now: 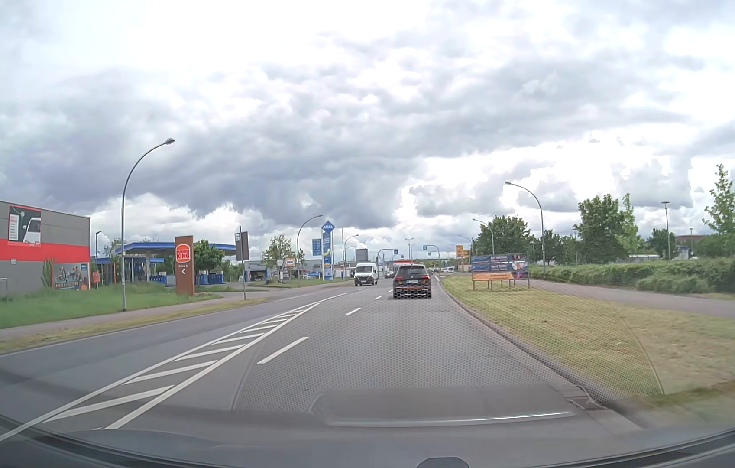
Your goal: Follow the waypoints while adhering to traffic rules and regulations
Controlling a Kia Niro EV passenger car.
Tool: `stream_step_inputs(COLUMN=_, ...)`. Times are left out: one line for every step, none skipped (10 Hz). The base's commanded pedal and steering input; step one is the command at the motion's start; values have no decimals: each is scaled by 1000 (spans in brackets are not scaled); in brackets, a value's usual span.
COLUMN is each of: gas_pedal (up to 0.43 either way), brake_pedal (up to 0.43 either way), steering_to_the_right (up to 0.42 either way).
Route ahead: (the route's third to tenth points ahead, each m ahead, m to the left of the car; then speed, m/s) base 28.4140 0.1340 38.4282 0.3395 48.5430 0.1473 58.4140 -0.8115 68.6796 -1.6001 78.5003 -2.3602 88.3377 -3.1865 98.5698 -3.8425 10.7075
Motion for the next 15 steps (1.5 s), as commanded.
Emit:
stream_step_inputs(gas_pedal=169, brake_pedal=0, steering_to_the_right=4)
stream_step_inputs(gas_pedal=157, brake_pedal=0, steering_to_the_right=3)
stream_step_inputs(gas_pedal=138, brake_pedal=0, steering_to_the_right=3)
stream_step_inputs(gas_pedal=138, brake_pedal=0, steering_to_the_right=3)
stream_step_inputs(gas_pedal=138, brake_pedal=0, steering_to_the_right=5)
stream_step_inputs(gas_pedal=138, brake_pedal=0, steering_to_the_right=5)
stream_step_inputs(gas_pedal=130, brake_pedal=0, steering_to_the_right=5)
stream_step_inputs(gas_pedal=130, brake_pedal=0, steering_to_the_right=6)
stream_step_inputs(gas_pedal=118, brake_pedal=0, steering_to_the_right=7)
stream_step_inputs(gas_pedal=110, brake_pedal=0, steering_to_the_right=7)
stream_step_inputs(gas_pedal=98, brake_pedal=0, steering_to_the_right=7)
stream_step_inputs(gas_pedal=98, brake_pedal=0, steering_to_the_right=7)
stream_step_inputs(gas_pedal=98, brake_pedal=0, steering_to_the_right=7)
stream_step_inputs(gas_pedal=98, brake_pedal=0, steering_to_the_right=7)
stream_step_inputs(gas_pedal=98, brake_pedal=0, steering_to_the_right=7)
